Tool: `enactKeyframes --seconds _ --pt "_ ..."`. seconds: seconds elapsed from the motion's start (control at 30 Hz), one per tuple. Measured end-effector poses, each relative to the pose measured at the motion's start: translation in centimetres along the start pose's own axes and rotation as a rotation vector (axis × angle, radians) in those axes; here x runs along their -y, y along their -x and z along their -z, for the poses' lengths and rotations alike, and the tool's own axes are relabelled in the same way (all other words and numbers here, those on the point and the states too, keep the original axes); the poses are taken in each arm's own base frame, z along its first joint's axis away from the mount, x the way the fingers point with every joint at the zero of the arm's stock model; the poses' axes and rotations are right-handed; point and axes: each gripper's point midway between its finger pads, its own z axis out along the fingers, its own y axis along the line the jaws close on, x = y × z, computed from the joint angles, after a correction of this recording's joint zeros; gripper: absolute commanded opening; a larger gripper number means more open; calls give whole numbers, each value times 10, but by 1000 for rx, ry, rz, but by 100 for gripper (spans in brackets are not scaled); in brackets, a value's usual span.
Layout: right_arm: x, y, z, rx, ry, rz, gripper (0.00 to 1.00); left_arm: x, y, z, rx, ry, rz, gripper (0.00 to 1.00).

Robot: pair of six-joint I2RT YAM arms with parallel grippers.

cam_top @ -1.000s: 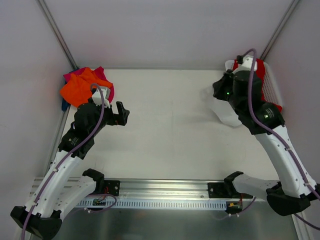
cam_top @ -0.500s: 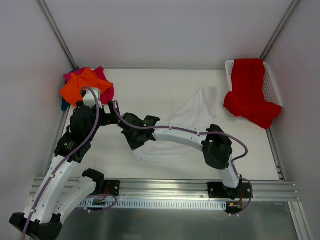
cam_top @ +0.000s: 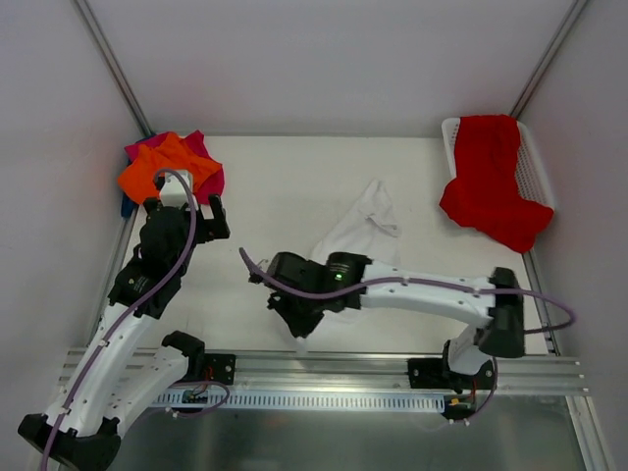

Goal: Fold and stack the t-shirts
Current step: Move the tshirt to the center of the board, then flatten out the tshirt

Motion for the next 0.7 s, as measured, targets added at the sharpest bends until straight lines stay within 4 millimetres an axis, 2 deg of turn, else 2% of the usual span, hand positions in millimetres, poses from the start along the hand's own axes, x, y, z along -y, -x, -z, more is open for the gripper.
enactKeyframes --seconds 0.03,0.1,0.2,0.23,0.3,0.37,0.43,0.5,0.6,0.7 --pt "-4 -7 25 29 4 37 0 1 -1 -2 -7 -3 0 99" --pt "-7 -3 85 156 2 89 0 7 -5 -4 -25 -26 6 99" --pt "12 35 208 488 -88 86 0 25 -7 -4 -60 -113 44 99" --pt "23 46 250 611 -140 65 1 34 -5 -4 -70 -152 65 99" --pt "50 51 316 801 -254 4 0 55 1 -2 -92 -249 107 99" --pt "84 37 364 924 -394 -72 0 78 2 1 -133 -354 153 99" --pt "116 14 387 959 -527 -128 1 100 -3 2 -193 -450 186 99" --pt "141 -5 390 932 -652 -156 1 125 -17 1 -278 -540 200 99" --pt "159 -15 365 816 -778 -131 1 166 -62 3 -458 -639 171 99" --pt "166 -16 335 700 -842 -87 1 195 -119 24 -621 -692 89 99"
